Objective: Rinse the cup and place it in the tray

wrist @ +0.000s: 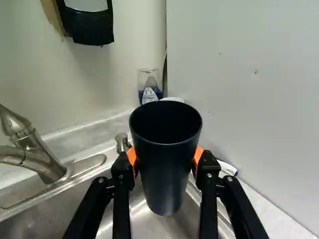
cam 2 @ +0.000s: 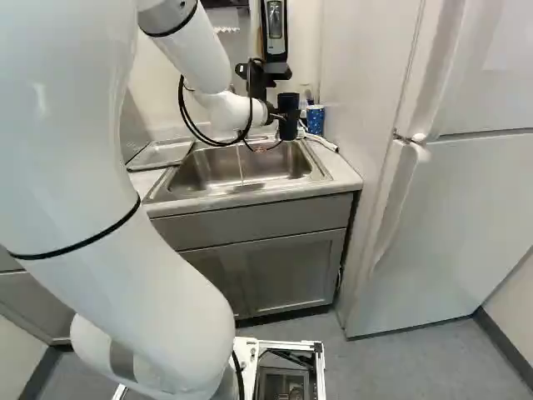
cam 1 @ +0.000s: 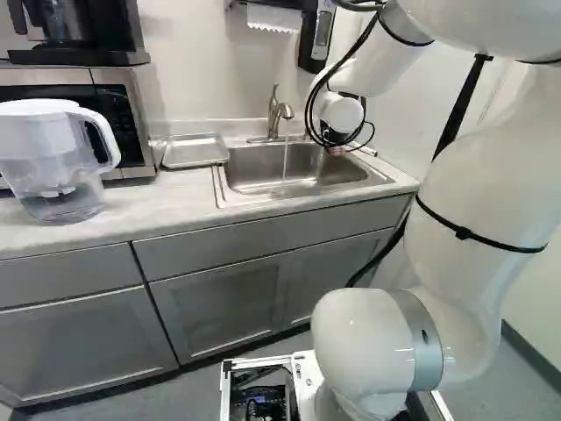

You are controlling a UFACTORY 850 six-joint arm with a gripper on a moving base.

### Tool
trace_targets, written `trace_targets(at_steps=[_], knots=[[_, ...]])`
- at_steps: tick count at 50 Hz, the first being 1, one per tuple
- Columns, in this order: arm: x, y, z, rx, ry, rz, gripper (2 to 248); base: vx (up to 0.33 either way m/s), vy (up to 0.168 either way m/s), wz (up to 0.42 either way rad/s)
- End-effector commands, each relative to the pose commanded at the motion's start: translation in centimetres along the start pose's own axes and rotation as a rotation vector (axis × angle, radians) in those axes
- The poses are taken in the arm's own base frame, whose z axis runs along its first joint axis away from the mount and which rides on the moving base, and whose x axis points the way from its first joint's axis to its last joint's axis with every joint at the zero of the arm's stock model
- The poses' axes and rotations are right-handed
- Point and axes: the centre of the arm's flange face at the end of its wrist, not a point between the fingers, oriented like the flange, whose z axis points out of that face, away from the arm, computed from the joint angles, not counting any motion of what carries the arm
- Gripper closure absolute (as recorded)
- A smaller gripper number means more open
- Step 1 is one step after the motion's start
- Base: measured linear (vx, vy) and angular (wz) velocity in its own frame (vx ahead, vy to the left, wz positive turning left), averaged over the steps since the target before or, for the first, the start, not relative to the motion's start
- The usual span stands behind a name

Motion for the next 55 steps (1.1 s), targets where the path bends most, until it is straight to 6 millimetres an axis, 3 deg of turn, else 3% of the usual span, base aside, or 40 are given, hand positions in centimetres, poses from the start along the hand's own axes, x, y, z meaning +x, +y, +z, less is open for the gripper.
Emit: trace_targets(at_steps=[15,39,55], knots=[[0.2,0.6,1.4,0.037,-0.017,0.066,126,0.000,0.000,0.000],[0.1,-0.2,1.9,0.139,-0.032,-0.102,126,0.000,0.000,0.000],[0.0,0.6,2.8,0.176,-0.067,-0.159,126,0.000,0.000,0.000]])
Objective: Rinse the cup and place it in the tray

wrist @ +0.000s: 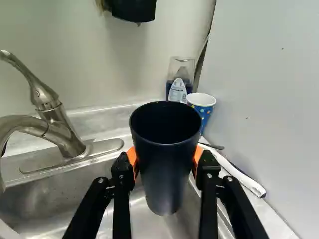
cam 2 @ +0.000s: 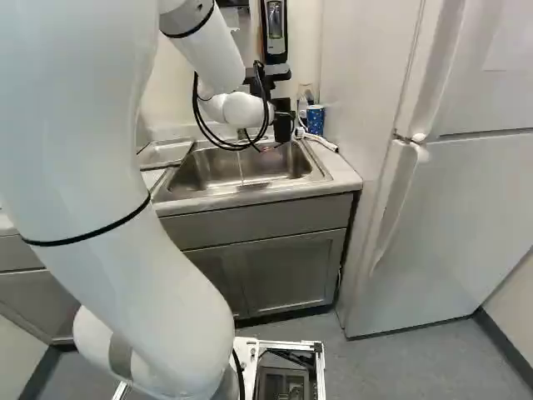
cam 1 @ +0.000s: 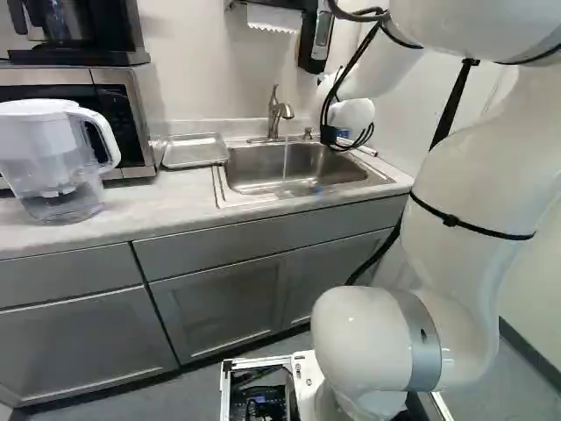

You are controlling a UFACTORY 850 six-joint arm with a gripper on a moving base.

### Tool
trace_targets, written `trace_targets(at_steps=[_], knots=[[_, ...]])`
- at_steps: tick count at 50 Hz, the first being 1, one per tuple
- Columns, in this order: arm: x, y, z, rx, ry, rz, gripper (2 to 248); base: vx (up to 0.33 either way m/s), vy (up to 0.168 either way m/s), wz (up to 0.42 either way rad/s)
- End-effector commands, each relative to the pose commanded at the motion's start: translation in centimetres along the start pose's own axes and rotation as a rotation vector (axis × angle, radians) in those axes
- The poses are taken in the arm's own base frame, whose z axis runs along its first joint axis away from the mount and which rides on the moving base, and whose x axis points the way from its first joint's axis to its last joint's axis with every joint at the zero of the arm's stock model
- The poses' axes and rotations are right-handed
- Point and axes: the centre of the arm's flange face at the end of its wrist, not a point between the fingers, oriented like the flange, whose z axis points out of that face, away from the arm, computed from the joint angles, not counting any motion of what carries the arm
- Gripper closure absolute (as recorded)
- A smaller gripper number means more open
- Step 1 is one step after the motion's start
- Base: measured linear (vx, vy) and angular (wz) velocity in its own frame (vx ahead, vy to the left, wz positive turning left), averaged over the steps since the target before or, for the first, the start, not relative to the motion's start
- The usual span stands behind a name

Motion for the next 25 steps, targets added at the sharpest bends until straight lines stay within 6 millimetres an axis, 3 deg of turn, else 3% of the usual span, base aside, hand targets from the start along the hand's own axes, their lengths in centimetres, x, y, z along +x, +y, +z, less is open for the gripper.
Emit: trace_targets(at_steps=[11,25], knots=[[-0.2,0.8,0.8,0.020,-0.034,0.038,126,0.000,0.000,0.000],[-0.4,0.4,1.3,0.064,-0.071,-0.057,126,0.000,0.000,0.000]])
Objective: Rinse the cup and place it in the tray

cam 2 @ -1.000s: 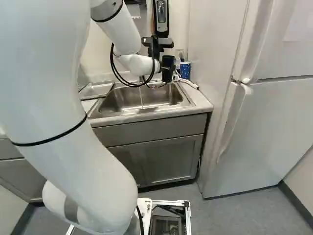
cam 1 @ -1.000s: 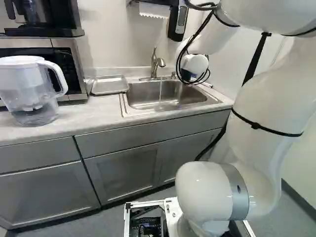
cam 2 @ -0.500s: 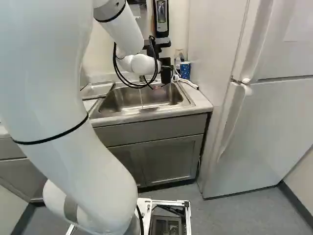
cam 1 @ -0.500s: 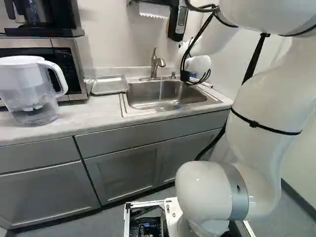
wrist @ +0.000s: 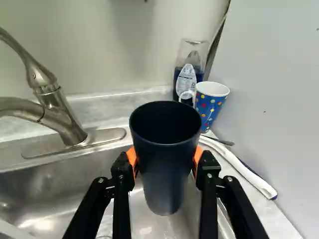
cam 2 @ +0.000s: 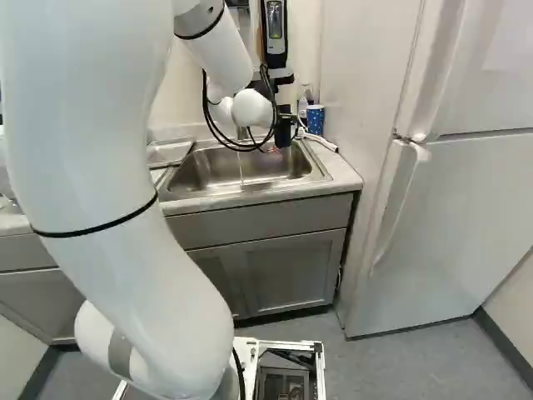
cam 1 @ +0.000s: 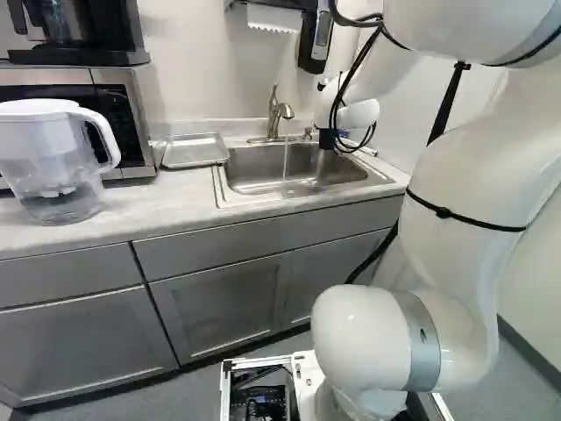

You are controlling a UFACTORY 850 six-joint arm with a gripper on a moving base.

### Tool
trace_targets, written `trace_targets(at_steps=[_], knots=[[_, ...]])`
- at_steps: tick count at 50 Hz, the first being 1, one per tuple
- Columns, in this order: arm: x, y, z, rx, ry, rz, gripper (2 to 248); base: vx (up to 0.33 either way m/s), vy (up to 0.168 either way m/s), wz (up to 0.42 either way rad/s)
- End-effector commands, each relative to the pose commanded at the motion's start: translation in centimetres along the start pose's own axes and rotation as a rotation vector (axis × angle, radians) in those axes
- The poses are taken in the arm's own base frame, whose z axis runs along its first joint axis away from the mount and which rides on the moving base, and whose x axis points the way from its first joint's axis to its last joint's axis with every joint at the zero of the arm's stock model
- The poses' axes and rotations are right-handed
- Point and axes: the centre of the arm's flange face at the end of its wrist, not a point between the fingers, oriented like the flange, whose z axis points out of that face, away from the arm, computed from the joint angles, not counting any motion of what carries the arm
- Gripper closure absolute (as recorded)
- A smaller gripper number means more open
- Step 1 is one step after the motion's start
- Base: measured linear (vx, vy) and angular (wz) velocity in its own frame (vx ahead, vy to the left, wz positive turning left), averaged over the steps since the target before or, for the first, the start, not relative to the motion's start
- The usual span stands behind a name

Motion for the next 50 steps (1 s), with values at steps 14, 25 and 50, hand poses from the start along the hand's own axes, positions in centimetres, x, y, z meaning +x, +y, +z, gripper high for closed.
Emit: trace_targets(at_steps=[14,25,50], knots=[[0.0,0.0,0.0,0.000,0.000,0.000,126,0.000,0.000,0.000],[-0.1,-0.2,-0.4,0.003,-0.001,-0.001,126,0.000,0.000,0.000],[-1.8,-1.6,-1.3,0.027,-0.022,-0.007,126,0.000,0.000,0.000]])
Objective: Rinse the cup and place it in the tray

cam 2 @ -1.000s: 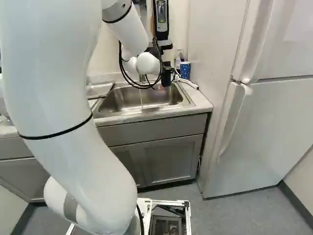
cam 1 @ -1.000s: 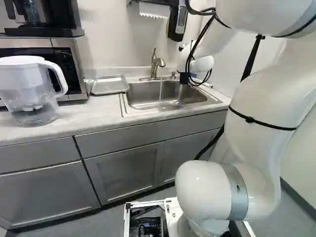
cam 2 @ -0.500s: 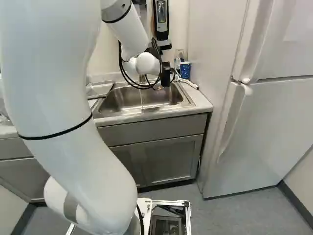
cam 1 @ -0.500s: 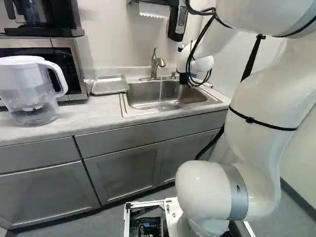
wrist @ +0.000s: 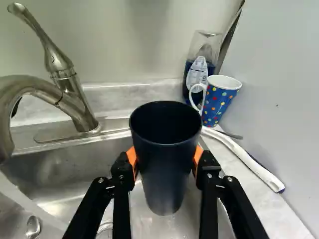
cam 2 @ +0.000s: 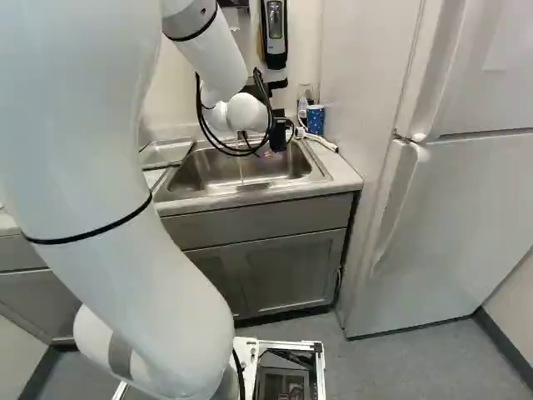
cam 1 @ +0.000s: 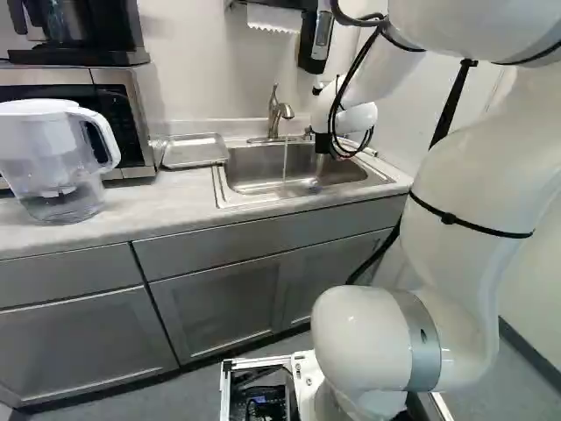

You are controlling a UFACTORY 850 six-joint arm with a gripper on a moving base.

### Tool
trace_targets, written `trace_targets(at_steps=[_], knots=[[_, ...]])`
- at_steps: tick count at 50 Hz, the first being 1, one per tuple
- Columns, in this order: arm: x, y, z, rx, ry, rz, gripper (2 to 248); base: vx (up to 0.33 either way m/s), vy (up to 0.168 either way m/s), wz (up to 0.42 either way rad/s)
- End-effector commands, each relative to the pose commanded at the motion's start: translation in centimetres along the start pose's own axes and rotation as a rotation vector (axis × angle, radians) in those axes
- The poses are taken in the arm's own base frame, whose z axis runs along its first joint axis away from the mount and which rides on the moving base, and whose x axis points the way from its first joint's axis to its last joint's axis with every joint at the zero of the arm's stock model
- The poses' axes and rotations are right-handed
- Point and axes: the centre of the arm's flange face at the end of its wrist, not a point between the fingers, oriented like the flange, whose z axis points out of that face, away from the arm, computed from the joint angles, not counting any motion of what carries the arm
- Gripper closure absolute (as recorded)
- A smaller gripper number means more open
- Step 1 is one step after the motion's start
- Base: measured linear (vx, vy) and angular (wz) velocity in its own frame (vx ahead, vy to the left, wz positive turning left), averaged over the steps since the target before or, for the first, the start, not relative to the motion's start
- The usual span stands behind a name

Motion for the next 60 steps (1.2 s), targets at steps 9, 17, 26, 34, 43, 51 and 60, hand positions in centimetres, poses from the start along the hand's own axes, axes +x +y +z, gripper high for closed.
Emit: trace_targets(at_steps=[9,17,26,34,43,51,60], knots=[[-0.9,-0.5,0.0,0.009,-0.014,-0.002,126,0.000,0.000,0.000],[-1.8,-1.0,-0.1,0.018,-0.022,-0.004,126,0.000,0.000,0.000],[-2.8,-1.7,-0.2,0.031,-0.039,-0.007,126,0.000,0.000,0.000],[-3.8,-2.5,-0.4,0.042,-0.056,-0.007,126,0.000,0.000,0.000],[-4.7,-3.4,-0.4,0.053,-0.075,0.000,126,0.000,0.000,0.000],[-5.2,-4.2,-0.3,0.061,-0.084,0.009,126,0.000,0.000,0.000],[-5.2,-5.2,-0.6,0.076,-0.081,0.008,126,0.000,0.000,0.000]])
